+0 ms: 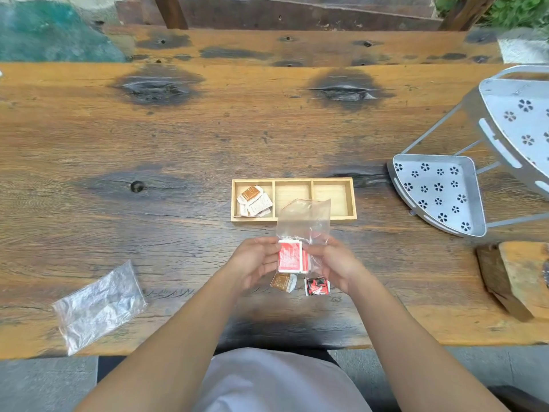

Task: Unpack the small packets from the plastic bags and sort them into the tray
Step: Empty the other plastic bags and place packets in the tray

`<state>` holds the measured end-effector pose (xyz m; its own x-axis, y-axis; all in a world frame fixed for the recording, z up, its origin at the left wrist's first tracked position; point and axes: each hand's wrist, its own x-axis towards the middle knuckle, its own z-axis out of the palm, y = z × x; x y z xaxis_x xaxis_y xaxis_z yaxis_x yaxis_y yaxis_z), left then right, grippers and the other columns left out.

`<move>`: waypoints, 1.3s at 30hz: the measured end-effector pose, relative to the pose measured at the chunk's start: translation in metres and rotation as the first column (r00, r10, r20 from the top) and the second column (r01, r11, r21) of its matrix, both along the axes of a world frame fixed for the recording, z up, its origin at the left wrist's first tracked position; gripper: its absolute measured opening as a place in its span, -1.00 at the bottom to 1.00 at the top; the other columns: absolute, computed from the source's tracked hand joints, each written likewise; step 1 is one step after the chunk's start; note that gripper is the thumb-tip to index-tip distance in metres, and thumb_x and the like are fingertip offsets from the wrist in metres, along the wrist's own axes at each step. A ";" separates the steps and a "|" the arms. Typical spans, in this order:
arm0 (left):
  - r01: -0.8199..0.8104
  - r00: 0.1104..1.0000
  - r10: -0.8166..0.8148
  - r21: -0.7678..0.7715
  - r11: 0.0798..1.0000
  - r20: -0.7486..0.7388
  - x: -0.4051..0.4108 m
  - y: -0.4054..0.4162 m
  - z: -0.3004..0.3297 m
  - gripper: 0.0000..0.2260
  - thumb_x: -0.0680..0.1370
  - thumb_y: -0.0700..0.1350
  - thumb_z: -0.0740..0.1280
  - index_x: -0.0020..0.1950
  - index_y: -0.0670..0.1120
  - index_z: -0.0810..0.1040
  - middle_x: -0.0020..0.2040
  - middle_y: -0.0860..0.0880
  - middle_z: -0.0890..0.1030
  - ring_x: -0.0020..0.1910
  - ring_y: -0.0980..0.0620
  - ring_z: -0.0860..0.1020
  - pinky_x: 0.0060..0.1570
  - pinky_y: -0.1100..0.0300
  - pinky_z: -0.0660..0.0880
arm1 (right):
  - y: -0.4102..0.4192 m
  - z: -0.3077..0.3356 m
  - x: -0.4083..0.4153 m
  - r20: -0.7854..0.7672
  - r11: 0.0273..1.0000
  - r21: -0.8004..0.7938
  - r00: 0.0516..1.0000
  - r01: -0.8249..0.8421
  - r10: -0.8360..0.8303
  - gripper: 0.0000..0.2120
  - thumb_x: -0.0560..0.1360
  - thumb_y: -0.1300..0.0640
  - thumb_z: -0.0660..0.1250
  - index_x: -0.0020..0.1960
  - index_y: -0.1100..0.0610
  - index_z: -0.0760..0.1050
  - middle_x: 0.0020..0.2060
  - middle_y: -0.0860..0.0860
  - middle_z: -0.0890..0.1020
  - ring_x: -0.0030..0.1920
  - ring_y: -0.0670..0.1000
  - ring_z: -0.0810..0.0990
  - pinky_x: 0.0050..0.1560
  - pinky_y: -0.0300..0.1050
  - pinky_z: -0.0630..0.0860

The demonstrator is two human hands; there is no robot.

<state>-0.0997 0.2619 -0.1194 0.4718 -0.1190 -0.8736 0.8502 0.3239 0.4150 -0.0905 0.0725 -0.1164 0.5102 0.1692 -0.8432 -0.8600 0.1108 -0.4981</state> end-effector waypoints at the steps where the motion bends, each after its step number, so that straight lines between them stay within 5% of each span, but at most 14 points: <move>1: -0.013 1.000 0.013 -0.026 1.000 -0.016 0.003 0.000 0.000 -0.78 0.59 -0.38 0.32 0.23 -0.27 0.51 0.05 -0.26 0.72 -0.01 -0.14 0.71 -0.07 0.06 0.67 | -0.001 -0.002 0.004 -0.008 1.000 0.024 1.000 0.007 -0.006 -0.72 0.57 0.37 0.34 0.26 0.21 0.51 0.13 0.19 0.71 0.03 0.11 0.71 -0.09 -0.04 0.68; 6: 0.081 0.996 -0.082 -0.060 0.995 -0.021 0.018 0.003 -0.003 -0.80 0.56 -0.34 0.38 0.18 -0.28 0.60 0.02 -0.23 0.74 -0.03 -0.13 0.73 -0.07 0.05 0.69 | 0.001 -0.009 0.026 -0.033 0.998 0.065 0.999 -0.014 0.017 -0.73 0.55 0.37 0.36 0.24 0.26 0.49 0.12 0.21 0.70 -0.05 0.10 0.69 -0.11 -0.08 0.66; 11: 0.088 0.996 -0.088 0.007 0.996 -0.006 0.035 0.009 -0.011 -0.72 0.52 -0.34 0.43 0.23 -0.31 0.60 0.07 -0.24 0.73 0.10 -0.19 0.70 -0.01 0.04 0.68 | -0.001 -0.020 0.049 -0.045 0.995 0.001 0.994 -0.103 0.103 -0.55 0.45 0.35 0.48 0.31 0.30 0.48 0.14 0.23 0.70 0.20 0.22 0.66 0.30 0.24 0.53; 16: 0.091 0.996 -0.091 0.042 0.995 0.002 0.051 0.009 -0.019 -0.66 0.51 -0.34 0.45 0.27 -0.33 0.55 0.07 -0.26 0.72 0.10 -0.20 0.70 0.03 0.02 0.66 | -0.014 -0.020 0.064 -0.058 0.981 0.020 0.979 -0.194 0.195 -0.56 0.44 0.27 0.53 0.27 0.24 0.50 0.08 0.16 0.74 0.17 0.16 0.69 0.15 0.04 0.65; 22: 0.085 0.996 -0.085 -0.010 0.996 -0.041 0.054 0.001 -0.026 -0.67 0.53 -0.28 0.45 0.28 -0.32 0.56 0.07 -0.22 0.73 0.05 -0.11 0.72 0.02 0.07 0.66 | -0.015 -0.030 0.061 -0.091 0.979 -0.048 0.977 -0.200 0.195 -0.63 0.49 0.18 0.50 0.24 0.24 0.53 0.08 0.16 0.73 0.19 0.18 0.68 0.32 0.19 0.53; 25: 0.088 0.989 -0.087 0.004 0.996 -0.117 0.049 -0.001 -0.027 -0.75 0.55 -0.28 0.42 0.21 -0.33 0.59 -0.02 -0.20 0.74 -0.15 -0.01 0.74 -0.26 0.20 0.65 | -0.013 -0.028 0.056 -0.140 0.987 -0.030 0.979 -0.155 0.150 -0.80 0.54 0.20 0.43 0.14 0.23 0.57 0.06 0.16 0.74 0.17 0.16 0.69 0.23 0.07 0.60; 30: 0.075 0.980 -0.077 -0.019 0.997 -0.183 0.044 0.000 -0.026 -0.72 0.52 -0.24 0.46 0.19 -0.33 0.61 -0.01 -0.22 0.74 -0.10 -0.06 0.74 -0.16 0.16 0.69 | -0.008 -0.026 0.051 -0.184 0.994 0.026 0.976 -0.109 0.113 -0.80 0.57 0.23 0.39 0.18 0.25 0.60 0.01 0.14 0.76 -0.04 0.03 0.75 -0.08 -0.14 0.69; 39: 0.043 0.986 -0.038 0.031 0.999 -0.161 0.045 0.004 -0.014 -0.85 0.53 -0.39 0.40 0.09 -0.37 0.62 -0.15 -0.18 0.75 -0.23 -0.02 0.74 -0.30 0.23 0.65 | -0.005 -0.019 0.056 -0.166 0.995 0.008 0.981 -0.099 0.099 -0.74 0.59 0.34 0.32 0.27 0.28 0.55 0.13 0.18 0.71 0.16 0.14 0.70 -0.06 -0.09 0.71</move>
